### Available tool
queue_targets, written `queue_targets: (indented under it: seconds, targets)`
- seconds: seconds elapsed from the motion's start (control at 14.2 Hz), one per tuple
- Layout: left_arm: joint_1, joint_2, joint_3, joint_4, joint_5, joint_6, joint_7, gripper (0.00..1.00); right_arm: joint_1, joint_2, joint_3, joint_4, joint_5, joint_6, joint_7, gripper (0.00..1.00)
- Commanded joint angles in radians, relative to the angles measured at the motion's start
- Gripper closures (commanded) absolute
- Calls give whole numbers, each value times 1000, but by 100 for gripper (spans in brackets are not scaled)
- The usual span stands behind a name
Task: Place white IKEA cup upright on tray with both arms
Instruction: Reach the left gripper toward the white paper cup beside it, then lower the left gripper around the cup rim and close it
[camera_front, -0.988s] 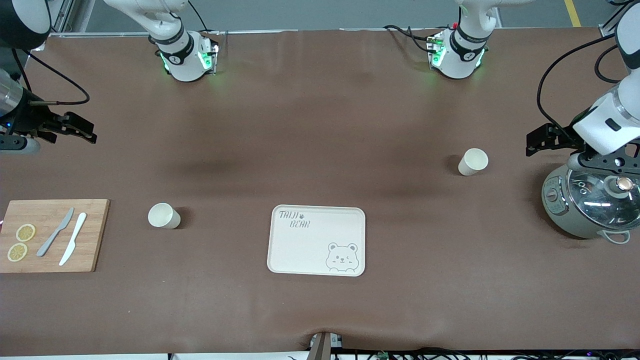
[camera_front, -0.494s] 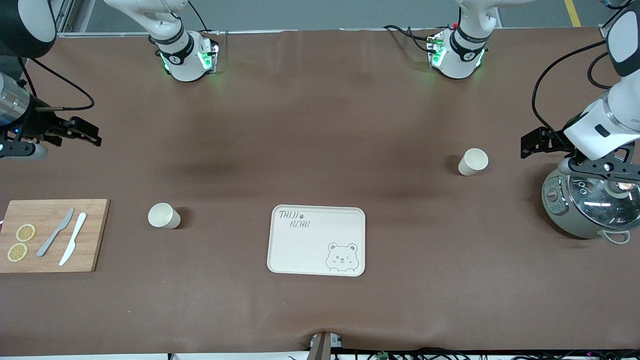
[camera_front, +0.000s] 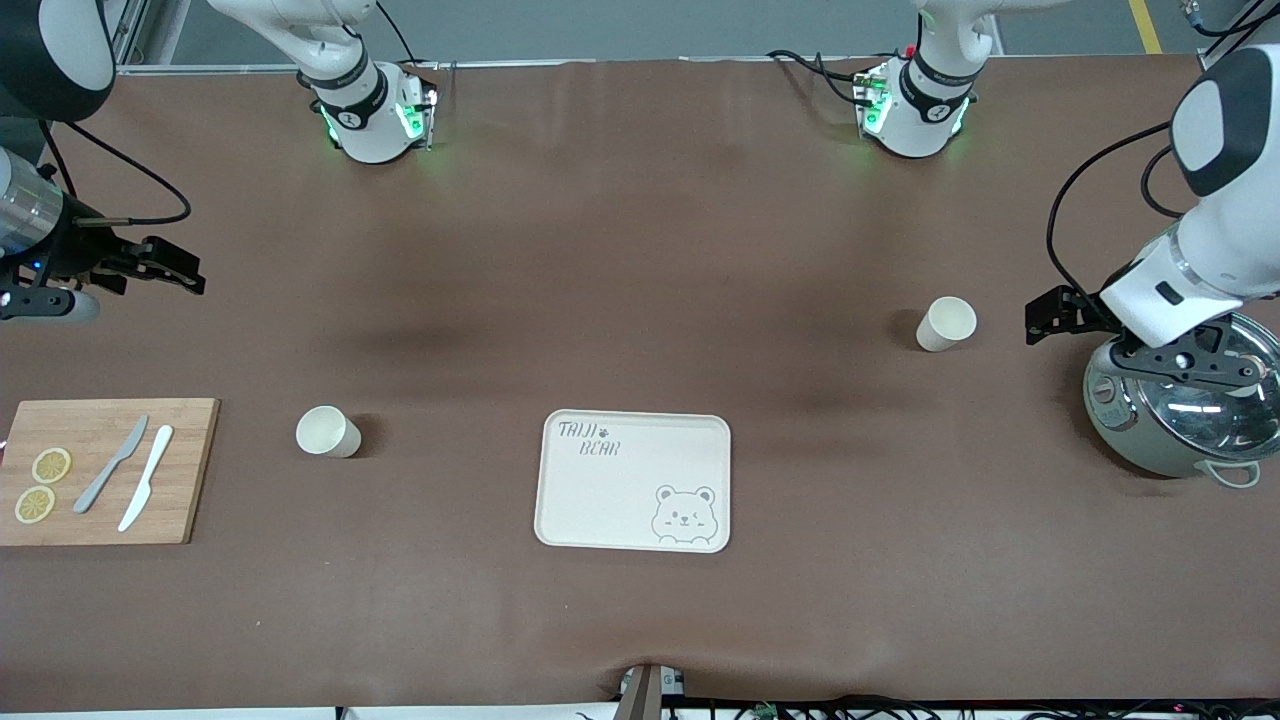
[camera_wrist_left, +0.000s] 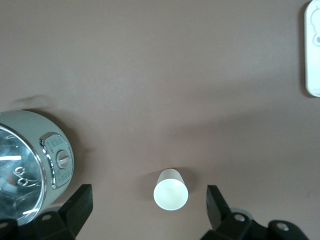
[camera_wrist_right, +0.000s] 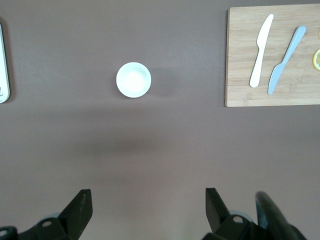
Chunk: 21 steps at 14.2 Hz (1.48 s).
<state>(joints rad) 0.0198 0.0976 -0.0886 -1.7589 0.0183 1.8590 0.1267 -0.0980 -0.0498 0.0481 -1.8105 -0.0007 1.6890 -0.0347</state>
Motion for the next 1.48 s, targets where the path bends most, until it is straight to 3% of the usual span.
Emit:
queue_targets:
  seconds: [0.0, 0.21, 0.56, 0.92, 1.41]
  targets:
    - [-1, -81, 4, -166, 17, 125, 13, 0, -3, 15, 2, 28, 7, -20, -10, 0]
    - [-1, -122, 4, -324, 19, 271, 19, 0, -3, 16, 1, 30, 7, -15, -10, 0]
    - [32, -142, 4, -479, 19, 426, 48, 0, -6, 16, 1, 28, 7, -15, -10, 0]
    - [81, -139, 4, -554, 19, 500, 117, 0, -6, 16, 1, 28, 7, -12, -10, 0]
    - [83, -131, 4, -712, 17, 699, 131, 0, -6, 22, 1, 30, 5, -11, -10, 0]
